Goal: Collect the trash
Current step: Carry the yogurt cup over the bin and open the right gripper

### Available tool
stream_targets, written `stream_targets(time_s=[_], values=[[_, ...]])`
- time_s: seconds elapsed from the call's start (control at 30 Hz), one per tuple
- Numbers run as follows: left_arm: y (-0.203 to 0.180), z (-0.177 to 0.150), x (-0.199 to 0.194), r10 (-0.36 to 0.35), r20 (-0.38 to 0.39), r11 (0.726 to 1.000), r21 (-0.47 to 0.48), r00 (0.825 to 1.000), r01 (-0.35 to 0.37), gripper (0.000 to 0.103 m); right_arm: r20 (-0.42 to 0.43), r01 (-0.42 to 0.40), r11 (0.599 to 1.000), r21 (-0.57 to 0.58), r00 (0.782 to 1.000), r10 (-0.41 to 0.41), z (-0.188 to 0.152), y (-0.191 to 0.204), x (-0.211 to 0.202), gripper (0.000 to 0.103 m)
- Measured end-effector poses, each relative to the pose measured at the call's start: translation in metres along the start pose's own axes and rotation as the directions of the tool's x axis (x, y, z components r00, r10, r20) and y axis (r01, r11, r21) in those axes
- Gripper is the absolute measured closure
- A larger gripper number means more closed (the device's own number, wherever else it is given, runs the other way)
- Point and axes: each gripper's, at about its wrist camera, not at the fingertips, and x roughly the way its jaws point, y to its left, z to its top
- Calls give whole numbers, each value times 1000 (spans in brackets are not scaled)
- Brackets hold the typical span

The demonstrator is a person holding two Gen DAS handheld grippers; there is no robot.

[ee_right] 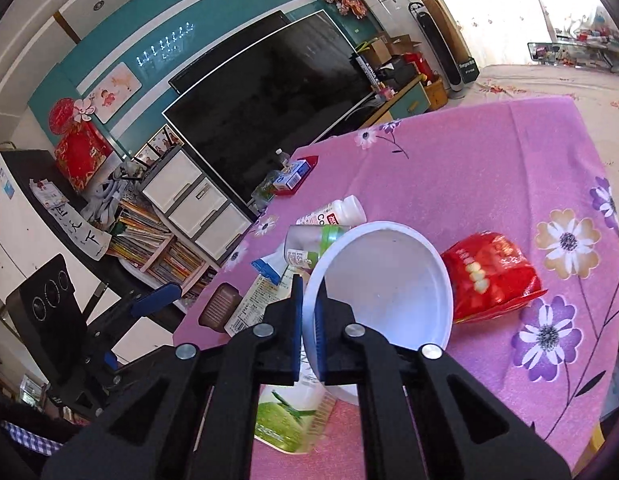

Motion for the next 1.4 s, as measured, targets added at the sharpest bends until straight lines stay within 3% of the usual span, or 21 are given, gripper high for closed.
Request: stream_targets(time_s=[0.17, 0.27, 0.37, 0.47, 0.5, 0.6, 0.67, 0.8, 1.0, 1.1, 1.23, 1.4], values=[[-5, -2, 4, -8, -10, 1000, 15, 1000, 8, 11, 76, 149, 988, -34, 986, -146, 0, 8, -30, 97], [-7, -4, 7, -10, -17, 1000, 22, 1000, 10, 10, 122, 294, 956, -10, 949, -291, -4, -4, -49, 97], [-9, -6, 10, -16, -26, 1000, 20, 1000, 17, 10, 141, 446, 894, 32, 884, -446, -11, -26, -68, 97], [-12, -6, 14, -22, -35, 999, 25, 999, 23, 10, 143, 635, 769, 64, 757, -637, -19, -47, -79, 97], [-14, -7, 15, -23, -39, 999, 28, 999, 24, 10, 136, 671, 737, 79, 725, -675, -21, -57, -83, 97], [-18, -8, 20, -27, -53, 999, 33, 998, 29, 10, 106, 741, 660, 126, 651, -752, -27, -89, -92, 97], [-22, -9, 23, -30, -62, 999, 37, 998, 32, 10, 83, 768, 623, 150, 618, -782, -30, -108, -95, 97], [-27, -10, 29, -32, -80, 998, 44, 996, 36, 10, 39, 798, 578, 170, 581, -813, -36, -137, -98, 97], [-34, -13, 41, -33, -120, 998, 41, 992, 39, 10, -4, 814, 557, 165, 566, -825, -42, -164, -89, 95], [-37, -14, 48, -36, -141, 998, 37, 989, 42, 10, -20, 824, 539, 172, 550, -835, -45, -172, -88, 79], [-41, -15, 54, -38, -156, 998, 39, 987, 45, 10, -7, 827, 531, 185, 541, -841, -46, -166, -91, 74], [-45, -18, 62, -40, -187, 999, 24, 982, 45, 7, 14, 816, 544, 195, 553, -833, -51, -154, -101, 69]])
